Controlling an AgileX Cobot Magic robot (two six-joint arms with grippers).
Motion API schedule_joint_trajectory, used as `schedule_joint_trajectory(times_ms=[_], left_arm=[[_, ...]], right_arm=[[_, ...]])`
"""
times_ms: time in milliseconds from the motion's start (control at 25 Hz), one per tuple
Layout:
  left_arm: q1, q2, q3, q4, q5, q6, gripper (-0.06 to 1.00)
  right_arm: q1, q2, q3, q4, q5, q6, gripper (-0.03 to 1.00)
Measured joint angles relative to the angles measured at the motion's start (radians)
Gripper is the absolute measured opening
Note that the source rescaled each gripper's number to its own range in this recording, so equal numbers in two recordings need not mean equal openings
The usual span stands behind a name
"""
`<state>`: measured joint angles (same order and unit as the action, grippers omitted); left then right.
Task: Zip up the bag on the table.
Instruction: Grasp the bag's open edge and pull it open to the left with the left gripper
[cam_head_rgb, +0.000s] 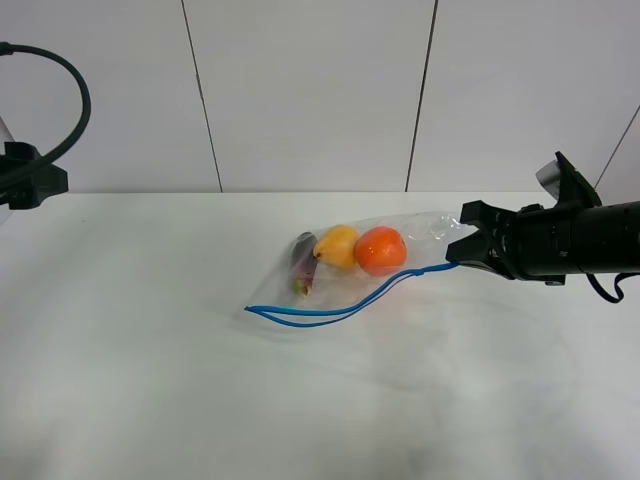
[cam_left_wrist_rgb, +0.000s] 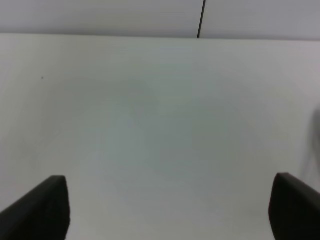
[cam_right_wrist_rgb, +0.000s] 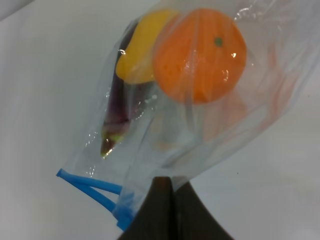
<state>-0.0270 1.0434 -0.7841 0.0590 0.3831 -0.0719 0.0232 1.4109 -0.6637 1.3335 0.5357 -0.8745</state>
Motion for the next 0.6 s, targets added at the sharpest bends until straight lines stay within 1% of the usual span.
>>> schedule_joint_trajectory(times_ms=[160,280,400,600], left_arm=[[-0.004,0.0,0.0,-0.002,0.02,0.013,0.89],[-0.054,0.0,0.0,-0.002,0.028,0.037,0.89],[-0.138,0.0,0.0,-0.002,0.034,0.051,0.89],[-0.312,0.0,0.0,-0.002,0.031,0.054,0.89]], right_arm=[[0.0,0.0,0.0,0.0,-0.002,0.0,0.0],[0.0,0.0,0.0,0.0,-0.003,0.0,0.0],[0.0,0.0,0.0,0.0,-0.003,0.0,0.0],[0.0,0.0,0.0,0.0,-0.003,0.0,0.0]])
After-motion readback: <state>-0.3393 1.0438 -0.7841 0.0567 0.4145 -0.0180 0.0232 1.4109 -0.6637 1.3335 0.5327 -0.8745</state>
